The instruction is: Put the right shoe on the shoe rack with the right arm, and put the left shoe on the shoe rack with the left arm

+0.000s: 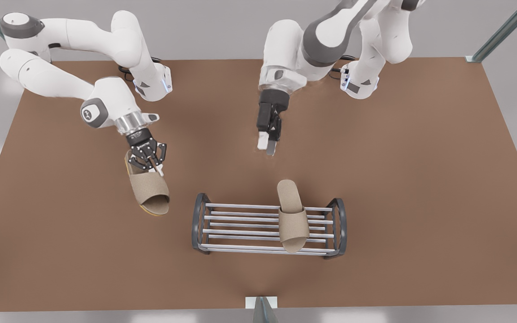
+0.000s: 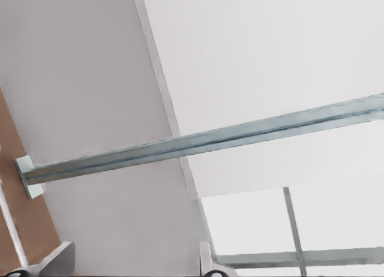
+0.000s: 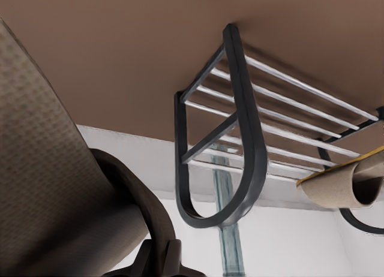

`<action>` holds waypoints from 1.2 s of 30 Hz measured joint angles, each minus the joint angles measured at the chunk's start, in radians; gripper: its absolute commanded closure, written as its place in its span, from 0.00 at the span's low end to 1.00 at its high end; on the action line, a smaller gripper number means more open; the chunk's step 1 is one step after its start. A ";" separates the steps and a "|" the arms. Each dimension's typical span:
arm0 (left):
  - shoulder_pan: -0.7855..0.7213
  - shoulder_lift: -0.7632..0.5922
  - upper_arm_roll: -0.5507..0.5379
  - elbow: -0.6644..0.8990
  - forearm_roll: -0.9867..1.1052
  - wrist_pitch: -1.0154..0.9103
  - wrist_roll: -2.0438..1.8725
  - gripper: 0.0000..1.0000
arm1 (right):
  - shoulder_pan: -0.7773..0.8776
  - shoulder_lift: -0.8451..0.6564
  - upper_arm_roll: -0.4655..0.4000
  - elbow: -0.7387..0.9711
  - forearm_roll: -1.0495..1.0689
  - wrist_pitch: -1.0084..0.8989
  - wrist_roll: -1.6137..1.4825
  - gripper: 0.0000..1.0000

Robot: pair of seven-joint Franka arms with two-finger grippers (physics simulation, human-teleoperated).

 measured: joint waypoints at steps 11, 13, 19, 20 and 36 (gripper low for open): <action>0.577 0.078 -0.176 0.084 -0.870 -0.880 1.251 0.00 | 0.940 -0.100 -0.208 0.859 0.276 -0.301 0.109 0.79; 0.584 0.071 -0.179 0.077 -0.885 -0.928 1.409 0.00 | 1.057 -0.099 -0.254 0.968 0.278 -0.340 0.134 0.79; 0.598 0.072 -0.180 0.067 -0.901 -1.001 1.790 0.00 | 1.188 -0.075 -0.360 1.049 0.196 -0.400 0.242 0.79; 0.597 0.072 -0.180 0.065 -0.902 -1.007 1.842 0.00 | 1.191 -0.072 -0.364 1.047 0.182 -0.404 0.262 0.79; 0.588 0.094 -0.181 0.063 -0.904 -1.033 2.376 0.00 | 1.210 0.009 -0.389 0.977 0.030 -0.418 0.519 0.17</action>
